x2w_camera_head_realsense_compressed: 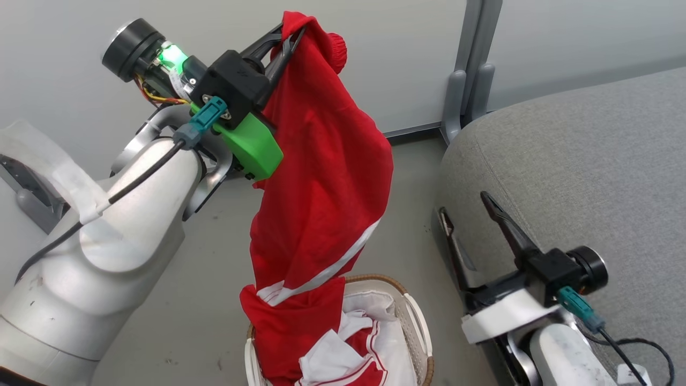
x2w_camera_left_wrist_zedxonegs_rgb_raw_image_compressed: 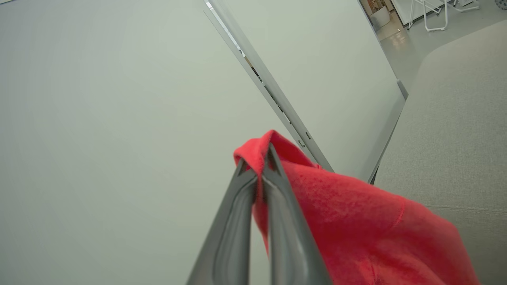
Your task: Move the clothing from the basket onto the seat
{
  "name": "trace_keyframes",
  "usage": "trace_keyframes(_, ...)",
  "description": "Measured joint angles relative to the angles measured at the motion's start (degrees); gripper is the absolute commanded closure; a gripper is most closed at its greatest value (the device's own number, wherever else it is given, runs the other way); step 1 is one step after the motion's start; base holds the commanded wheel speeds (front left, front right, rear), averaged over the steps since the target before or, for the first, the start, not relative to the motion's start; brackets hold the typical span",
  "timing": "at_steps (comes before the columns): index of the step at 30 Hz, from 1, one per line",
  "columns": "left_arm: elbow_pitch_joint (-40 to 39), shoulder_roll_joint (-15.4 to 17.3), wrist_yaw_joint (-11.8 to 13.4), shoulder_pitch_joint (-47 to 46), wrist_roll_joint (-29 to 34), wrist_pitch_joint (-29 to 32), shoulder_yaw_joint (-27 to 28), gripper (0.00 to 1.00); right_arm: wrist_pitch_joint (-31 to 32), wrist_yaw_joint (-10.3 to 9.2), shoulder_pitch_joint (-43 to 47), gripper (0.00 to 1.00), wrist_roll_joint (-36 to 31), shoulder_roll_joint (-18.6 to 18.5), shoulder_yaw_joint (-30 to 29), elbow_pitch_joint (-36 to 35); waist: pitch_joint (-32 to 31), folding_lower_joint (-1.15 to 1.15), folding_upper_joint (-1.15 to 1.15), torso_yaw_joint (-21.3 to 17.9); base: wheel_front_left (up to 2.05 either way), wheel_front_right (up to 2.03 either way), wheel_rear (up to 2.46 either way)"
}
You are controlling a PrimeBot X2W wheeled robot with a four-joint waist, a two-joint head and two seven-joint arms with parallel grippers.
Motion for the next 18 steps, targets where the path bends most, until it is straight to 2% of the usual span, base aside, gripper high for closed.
trace_keyframes(8, -0.48, -0.9, -0.01, -0.87, -0.18, -0.37, -1.47, 1.0, 0.0, 0.0, -11.07, 0.0, -1.65, 0.04, 7.76, 6.94, 0.43, 0.0, 0.0, 0.78, 0.0, 0.0, 0.0)
trace_keyframes(18, -1.09, -1.8, -0.02, -1.08, -0.34, -0.87, -3.66, 1.0, 0.0, 0.0, -20.57, 0.0, -3.71, 0.02, 13.24, 15.61, 0.76, 0.0, 0.0, 1.96, 0.0, 0.0, 0.0)
